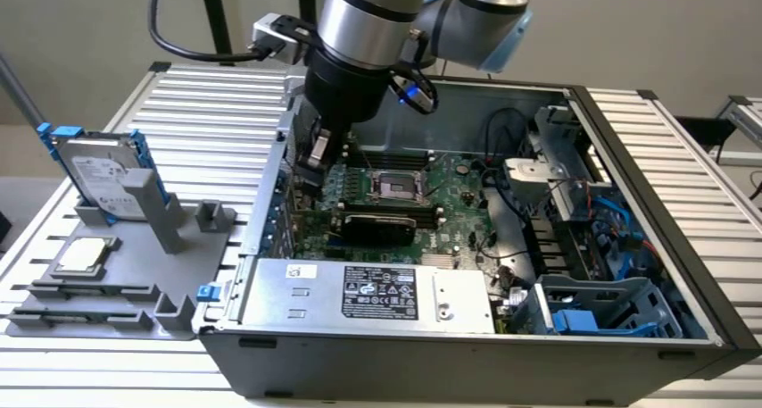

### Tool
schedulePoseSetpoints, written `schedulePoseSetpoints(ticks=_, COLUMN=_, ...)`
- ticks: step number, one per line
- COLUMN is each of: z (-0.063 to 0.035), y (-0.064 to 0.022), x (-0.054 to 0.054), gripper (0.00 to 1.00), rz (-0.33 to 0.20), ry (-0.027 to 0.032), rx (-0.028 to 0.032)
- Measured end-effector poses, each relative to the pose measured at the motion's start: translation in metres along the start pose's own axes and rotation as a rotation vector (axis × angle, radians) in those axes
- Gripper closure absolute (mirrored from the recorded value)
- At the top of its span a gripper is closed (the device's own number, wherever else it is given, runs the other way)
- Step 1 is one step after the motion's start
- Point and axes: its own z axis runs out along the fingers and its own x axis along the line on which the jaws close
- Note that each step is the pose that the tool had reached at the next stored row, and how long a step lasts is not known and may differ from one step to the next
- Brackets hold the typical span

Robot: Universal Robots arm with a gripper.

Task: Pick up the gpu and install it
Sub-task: 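Press down on the gpu until it lock into place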

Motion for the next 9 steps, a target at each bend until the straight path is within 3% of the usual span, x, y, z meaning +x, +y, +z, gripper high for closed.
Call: schedulePoseSetpoints(ticks=9, z=-0.0008, y=-0.0030, x=-0.0005, gripper=0.89, rz=-0.006, ry=-0.0324, rx=0.1623)
